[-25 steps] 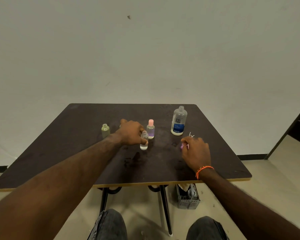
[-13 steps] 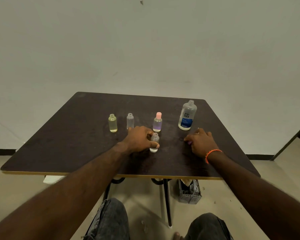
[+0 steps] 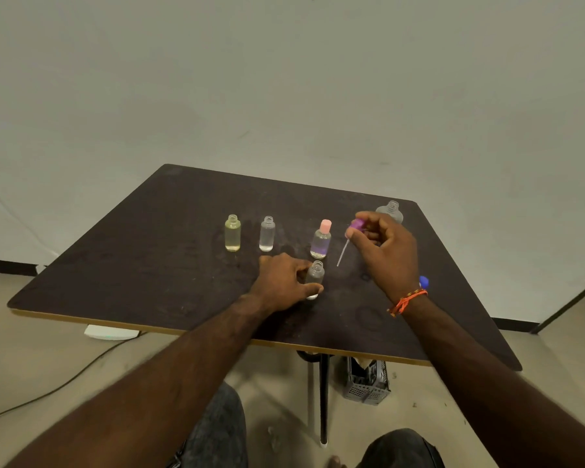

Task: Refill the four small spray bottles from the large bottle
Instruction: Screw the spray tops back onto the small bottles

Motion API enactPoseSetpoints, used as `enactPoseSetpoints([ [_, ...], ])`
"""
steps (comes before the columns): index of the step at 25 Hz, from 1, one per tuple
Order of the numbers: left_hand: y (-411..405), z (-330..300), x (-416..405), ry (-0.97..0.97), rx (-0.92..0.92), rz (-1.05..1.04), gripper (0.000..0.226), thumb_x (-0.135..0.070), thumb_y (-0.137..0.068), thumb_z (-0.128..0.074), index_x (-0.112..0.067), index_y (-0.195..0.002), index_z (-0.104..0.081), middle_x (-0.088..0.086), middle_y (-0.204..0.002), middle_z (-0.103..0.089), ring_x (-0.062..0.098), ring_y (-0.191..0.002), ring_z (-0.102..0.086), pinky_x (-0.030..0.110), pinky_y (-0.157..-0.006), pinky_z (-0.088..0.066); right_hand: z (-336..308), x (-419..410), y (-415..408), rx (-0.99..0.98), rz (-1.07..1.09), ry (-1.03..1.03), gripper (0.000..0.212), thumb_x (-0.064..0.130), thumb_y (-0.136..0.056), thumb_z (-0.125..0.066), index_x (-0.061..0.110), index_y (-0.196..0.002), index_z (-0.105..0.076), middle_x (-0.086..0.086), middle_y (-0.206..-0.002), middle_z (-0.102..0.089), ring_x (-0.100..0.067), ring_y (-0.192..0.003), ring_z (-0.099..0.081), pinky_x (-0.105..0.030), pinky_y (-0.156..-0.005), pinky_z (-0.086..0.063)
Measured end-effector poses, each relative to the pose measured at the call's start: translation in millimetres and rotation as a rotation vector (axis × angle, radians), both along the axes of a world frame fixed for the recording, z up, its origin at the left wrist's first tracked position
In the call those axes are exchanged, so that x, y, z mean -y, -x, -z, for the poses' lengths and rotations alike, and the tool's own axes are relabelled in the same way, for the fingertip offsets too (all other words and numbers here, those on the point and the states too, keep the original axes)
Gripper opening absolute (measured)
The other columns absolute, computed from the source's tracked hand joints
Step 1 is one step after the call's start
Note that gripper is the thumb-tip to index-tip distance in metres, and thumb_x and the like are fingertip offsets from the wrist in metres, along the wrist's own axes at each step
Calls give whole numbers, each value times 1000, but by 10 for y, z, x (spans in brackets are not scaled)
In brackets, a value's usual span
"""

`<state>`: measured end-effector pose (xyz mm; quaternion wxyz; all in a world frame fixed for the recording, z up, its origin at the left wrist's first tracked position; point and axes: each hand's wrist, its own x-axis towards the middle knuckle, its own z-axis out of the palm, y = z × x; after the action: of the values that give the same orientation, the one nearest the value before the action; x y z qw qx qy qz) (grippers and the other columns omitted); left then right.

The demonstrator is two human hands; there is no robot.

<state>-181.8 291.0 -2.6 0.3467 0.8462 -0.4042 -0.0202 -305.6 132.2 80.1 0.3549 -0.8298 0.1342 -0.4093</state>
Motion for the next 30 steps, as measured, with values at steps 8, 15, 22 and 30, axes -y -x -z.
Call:
enactPoseSetpoints([
  [8, -23, 73, 19, -3, -31, -9, 51, -57, -84, -77, -36, -129, -70, -14, -103, -78, 7, -107, -66, 48, -112, -30, 113, -293, -96, -13, -67, -56, 29, 25, -87, -77, 18, -114, -70, 6, -103, -71, -4, -92, -67, -25, -83, -59],
  [15, -76, 154, 26, 14, -40, 25, 42, -61, -79, -75, -40, -115, -74, -20, -86, -76, 0, -91, -66, 51, -106, -37, 43, -356, -158, 83, -101, 50, 23, 19, -88, -76, 14, -109, -70, 4, -102, -71, -9, -92, -68, -27, -81, -58],
  [22, -30, 111, 21, -20, 18, -4, 43, -57, -83, -77, -41, -122, -71, -17, -97, -77, 6, -101, -65, 42, -100, -33, 335, -333, -65, -25, -106, -6, 22, 19, -86, -77, 21, -106, -70, 9, -98, -70, -7, -88, -66, -31, -80, -59],
  [30, -48, 147, 14, 16, -41, 22, 39, -58, -80, -77, -42, -116, -73, -21, -91, -76, -1, -92, -65, 50, -105, -37, 35, -328, -73, 159, -64, -4, 22, 22, -88, -76, 15, -108, -69, 2, -99, -70, -13, -87, -66, -24, -76, -55],
])
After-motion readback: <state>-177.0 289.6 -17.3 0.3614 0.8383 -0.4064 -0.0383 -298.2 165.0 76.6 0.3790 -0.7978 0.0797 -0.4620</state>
